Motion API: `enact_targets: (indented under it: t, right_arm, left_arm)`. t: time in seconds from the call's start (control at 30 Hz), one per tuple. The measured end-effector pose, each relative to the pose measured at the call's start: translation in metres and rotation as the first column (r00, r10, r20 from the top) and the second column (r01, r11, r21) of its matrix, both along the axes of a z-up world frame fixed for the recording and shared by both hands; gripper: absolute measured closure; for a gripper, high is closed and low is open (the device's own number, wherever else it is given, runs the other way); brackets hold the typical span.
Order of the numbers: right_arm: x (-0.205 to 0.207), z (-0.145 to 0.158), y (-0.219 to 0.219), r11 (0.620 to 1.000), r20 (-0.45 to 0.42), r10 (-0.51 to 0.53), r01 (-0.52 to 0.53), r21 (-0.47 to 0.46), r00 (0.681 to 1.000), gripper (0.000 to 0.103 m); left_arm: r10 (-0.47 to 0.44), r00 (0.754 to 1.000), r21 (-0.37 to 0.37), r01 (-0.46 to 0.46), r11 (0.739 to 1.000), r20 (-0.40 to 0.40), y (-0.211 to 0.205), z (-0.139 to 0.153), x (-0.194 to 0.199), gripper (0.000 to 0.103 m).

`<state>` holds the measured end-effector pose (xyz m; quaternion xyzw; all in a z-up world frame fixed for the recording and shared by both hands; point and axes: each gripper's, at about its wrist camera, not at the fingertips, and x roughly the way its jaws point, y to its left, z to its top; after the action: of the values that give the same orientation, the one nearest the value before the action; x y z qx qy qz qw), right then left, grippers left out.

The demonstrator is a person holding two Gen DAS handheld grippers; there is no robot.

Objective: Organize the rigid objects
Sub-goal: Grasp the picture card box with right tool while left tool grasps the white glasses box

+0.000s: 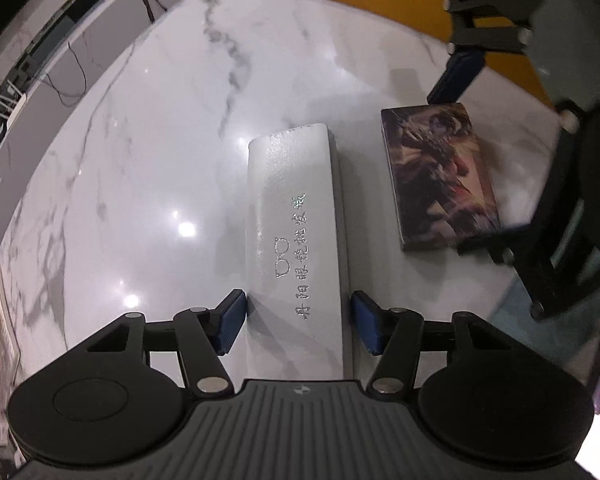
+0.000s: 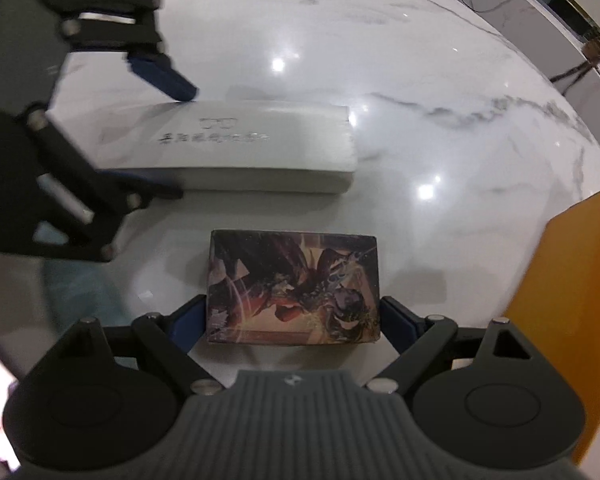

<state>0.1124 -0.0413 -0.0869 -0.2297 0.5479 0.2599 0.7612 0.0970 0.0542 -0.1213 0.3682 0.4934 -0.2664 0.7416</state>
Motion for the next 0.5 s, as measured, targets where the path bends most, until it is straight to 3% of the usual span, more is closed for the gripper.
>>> enact_targets:
  t: [0.23,0.37,0.5]
  right_arm:
    - [-0.048,0.000,0.004,0.998,0.096,0.052,-0.056,0.037,0.994,0.014]
    - [-0.051,0.000,-0.009,0.995,0.090,-0.070,0.063,0.078,0.993,0.013]
    - [-0.058,0.009,-0.021,0.971,0.109,-0.206,0.190,0.142,0.972,0.007]
  left_arm:
    - [0.065,0.997,0.048,-0.064,0.997,-0.035,0.001,0.000,-0.025,0.037]
    - [0.071,0.997,0.038,-0.070,0.997,-0.017,0.006,0.000,-0.030,0.037]
    - [0.104,0.994,-0.024,-0.105,0.994,-0.024,0.015,0.002,-0.023,0.033]
